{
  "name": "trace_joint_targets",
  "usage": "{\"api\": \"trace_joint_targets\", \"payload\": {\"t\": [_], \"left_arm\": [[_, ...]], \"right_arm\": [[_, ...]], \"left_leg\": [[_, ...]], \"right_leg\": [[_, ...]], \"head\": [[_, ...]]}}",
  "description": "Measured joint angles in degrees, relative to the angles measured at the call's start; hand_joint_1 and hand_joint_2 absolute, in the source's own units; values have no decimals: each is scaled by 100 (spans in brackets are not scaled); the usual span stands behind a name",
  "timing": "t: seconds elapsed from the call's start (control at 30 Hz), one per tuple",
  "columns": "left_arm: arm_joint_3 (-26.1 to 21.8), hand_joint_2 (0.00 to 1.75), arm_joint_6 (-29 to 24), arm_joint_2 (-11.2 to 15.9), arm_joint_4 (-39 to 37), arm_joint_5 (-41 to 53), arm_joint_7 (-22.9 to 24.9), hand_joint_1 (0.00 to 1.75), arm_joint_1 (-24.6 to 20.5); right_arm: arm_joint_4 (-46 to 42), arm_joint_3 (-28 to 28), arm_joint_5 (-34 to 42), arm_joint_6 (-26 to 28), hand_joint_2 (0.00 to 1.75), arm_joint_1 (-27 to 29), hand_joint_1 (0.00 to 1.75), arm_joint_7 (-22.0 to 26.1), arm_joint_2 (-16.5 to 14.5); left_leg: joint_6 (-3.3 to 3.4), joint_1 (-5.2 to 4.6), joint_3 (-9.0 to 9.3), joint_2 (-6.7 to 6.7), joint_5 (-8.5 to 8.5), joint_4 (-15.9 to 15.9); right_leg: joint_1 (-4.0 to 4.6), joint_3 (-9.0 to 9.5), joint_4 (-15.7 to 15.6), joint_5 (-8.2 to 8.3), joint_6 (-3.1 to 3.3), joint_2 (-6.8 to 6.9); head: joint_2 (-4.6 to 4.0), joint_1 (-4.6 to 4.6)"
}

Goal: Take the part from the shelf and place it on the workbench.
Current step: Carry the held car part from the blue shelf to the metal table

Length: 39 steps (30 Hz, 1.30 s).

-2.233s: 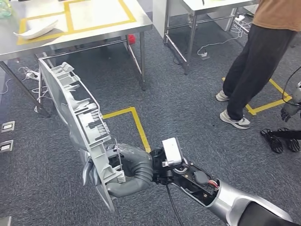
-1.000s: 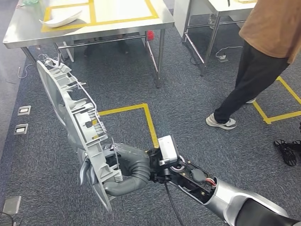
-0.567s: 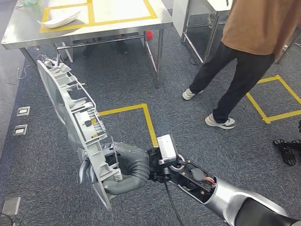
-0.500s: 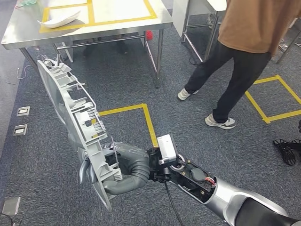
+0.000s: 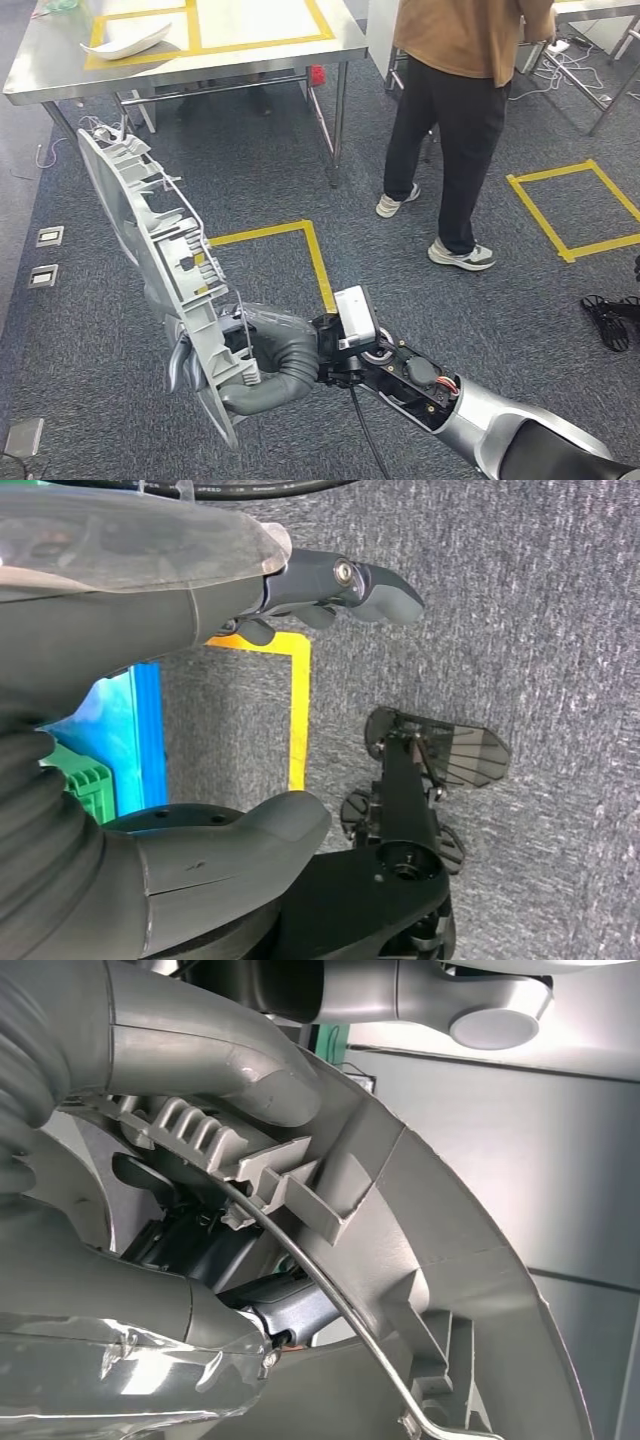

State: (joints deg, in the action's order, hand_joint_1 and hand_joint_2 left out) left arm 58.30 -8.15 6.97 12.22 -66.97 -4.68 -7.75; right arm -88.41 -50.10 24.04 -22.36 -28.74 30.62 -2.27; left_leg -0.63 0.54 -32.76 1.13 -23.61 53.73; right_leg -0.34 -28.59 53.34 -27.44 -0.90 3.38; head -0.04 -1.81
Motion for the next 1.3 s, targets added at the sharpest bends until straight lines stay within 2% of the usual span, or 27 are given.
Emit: {"api": "trace_joint_targets", "payload": {"t": [1.3], "left_arm": [[-4,175,26,2,-1,29,21,0,37]], "right_arm": [[-2,0,2,25,175,81,175,9,8]], "left_leg": [[6,-6,1,0,-6,9]], "right_leg": [[-8,8,-10,4,-6,2]], "head": [[0,-1]]}}
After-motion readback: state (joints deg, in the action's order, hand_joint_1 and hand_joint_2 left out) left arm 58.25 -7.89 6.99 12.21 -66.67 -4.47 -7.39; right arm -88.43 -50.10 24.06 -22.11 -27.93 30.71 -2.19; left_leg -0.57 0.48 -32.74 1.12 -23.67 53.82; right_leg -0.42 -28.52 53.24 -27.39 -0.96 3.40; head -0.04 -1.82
